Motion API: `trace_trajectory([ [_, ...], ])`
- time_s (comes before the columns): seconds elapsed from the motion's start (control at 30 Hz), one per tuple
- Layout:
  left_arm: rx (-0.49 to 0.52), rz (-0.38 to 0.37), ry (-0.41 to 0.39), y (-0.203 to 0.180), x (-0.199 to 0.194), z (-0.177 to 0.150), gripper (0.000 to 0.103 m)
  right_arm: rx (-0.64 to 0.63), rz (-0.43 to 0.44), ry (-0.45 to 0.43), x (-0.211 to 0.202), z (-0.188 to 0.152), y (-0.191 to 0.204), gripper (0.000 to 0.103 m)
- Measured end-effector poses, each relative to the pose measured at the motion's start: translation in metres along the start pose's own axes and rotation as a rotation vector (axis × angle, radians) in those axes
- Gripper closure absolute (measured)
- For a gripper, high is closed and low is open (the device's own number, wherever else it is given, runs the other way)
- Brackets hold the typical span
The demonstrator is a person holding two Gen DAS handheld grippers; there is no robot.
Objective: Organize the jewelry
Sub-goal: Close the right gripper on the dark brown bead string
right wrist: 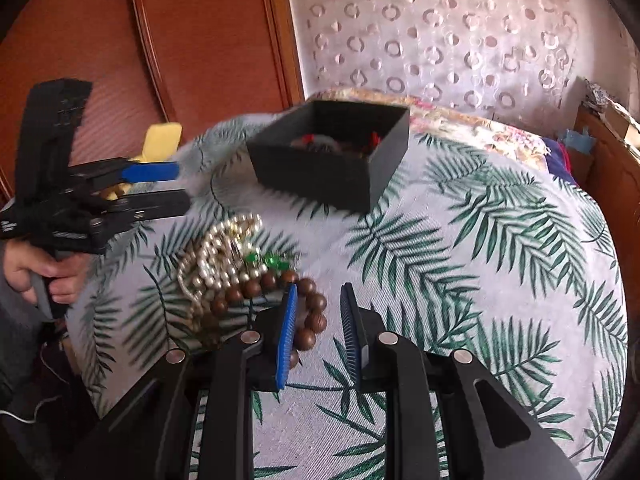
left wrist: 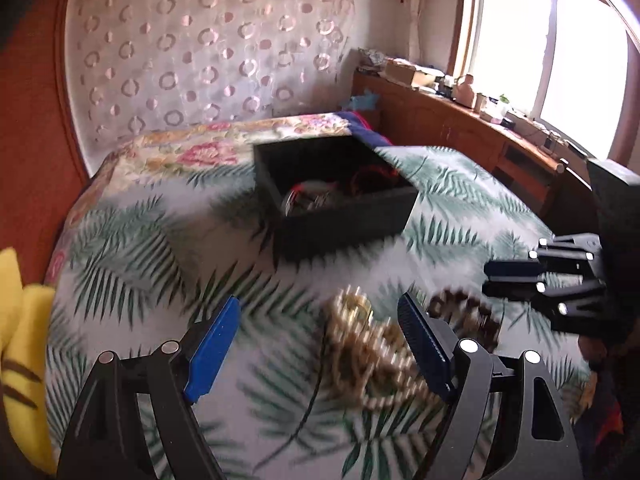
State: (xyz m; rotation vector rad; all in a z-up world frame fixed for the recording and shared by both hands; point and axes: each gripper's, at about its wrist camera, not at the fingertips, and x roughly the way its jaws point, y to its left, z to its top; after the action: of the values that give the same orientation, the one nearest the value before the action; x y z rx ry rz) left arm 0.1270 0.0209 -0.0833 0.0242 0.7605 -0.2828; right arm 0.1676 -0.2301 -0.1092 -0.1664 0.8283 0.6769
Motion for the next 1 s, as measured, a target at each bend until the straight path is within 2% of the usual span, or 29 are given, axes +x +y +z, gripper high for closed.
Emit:
trace_trajectory([
  [0.2,-0.032,0.001,0.035,0.009,-0.005,-0.027,0.025,-0.003,-0.006,0.058,0.019,0.003,0.0,0.078],
  [0.4,-0.033,-0.009,0.052,0.009,-0.01,-0.04,0.026,-0.038,-0.019,0.093,0.03,0.007,0.003,0.078],
  [0.5,-0.025,-0.029,0.058,0.004,-0.011,-0.043,0.038,-0.06,-0.022,0.103,0.032,0.008,0.006,0.078],
  [0.53,-0.022,-0.039,0.06,0.002,-0.012,-0.044,0.045,-0.074,-0.024,0.105,0.033,0.009,0.008,0.086],
  [0.57,-0.02,-0.05,0.06,0.0,-0.012,-0.044,0.049,-0.083,-0.02,0.108,0.033,0.01,0.009,0.088],
  [0.67,-0.01,-0.086,0.072,-0.008,-0.009,-0.046,0.067,-0.107,-0.028,0.102,0.032,0.009,0.012,0.088],
  [0.73,-0.004,-0.102,0.085,-0.013,-0.004,-0.047,0.08,-0.103,-0.031,0.062,0.025,0.01,0.013,0.088],
  [0.83,0.0,-0.118,0.085,-0.019,-0.001,-0.048,0.088,-0.094,-0.025,-0.007,0.007,0.014,0.014,0.088],
  [1.0,0.017,-0.102,0.086,-0.027,0.005,-0.043,0.09,-0.099,-0.043,-0.1,-0.025,0.022,0.017,0.088],
])
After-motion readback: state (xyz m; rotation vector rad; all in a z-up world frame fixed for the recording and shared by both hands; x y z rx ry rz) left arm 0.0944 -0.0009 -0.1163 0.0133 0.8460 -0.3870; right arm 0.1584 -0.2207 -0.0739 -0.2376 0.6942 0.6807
